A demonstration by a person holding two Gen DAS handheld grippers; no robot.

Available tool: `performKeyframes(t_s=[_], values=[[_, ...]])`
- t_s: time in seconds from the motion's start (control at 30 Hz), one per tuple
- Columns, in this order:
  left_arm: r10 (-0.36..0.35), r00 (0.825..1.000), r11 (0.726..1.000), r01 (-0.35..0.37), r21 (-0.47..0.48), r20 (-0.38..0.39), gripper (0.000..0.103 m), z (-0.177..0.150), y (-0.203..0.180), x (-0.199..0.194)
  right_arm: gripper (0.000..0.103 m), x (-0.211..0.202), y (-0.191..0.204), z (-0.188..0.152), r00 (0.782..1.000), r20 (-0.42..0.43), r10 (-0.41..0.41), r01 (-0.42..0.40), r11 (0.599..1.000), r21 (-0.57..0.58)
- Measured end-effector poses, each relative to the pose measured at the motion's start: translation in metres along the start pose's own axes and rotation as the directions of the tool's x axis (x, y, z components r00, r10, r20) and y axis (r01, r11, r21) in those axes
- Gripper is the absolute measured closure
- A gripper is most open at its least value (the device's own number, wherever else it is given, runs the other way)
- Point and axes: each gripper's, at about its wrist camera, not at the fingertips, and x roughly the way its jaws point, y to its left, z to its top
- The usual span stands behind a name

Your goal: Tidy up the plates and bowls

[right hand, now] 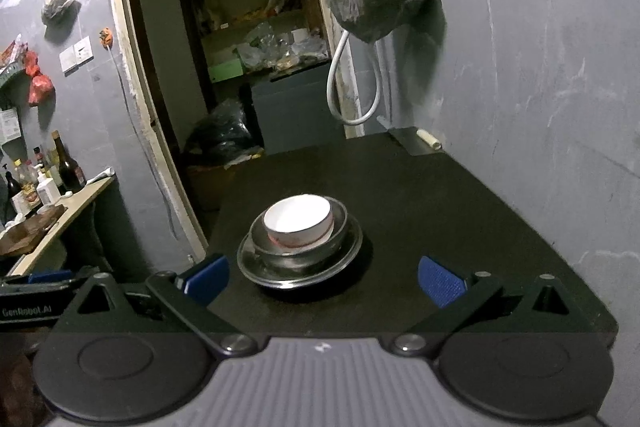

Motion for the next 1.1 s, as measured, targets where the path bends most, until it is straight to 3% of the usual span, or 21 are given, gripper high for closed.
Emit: performKeyframes(t_s=[0.57,0.87,1.1], values=[[-0.008,1.000,1.000,0.008,-0.006,-0.010,0.001,-0.019,-0.005,-0.005,0.000,-0.004,-0.002,-0.013,1.000,-0.031,-0.002,0.001,0.999,-0.042],[-0.029,0.997,1.000,0.030,0.006,-0.068,0.001,-0.034,-0.011,0.000,0.000,-0.004,-0.006,-0.026,0.996,-0.087,-0.016,0.012,0.999,-0.046],[-0.037,0.997,0.999,0.038,0.009,-0.070,0.001,-0.038,-0.013,-0.002,0.000,-0.007,-0.011,-0.032,0.996,-0.091,-0.027,0.024,0.999,-0.025]])
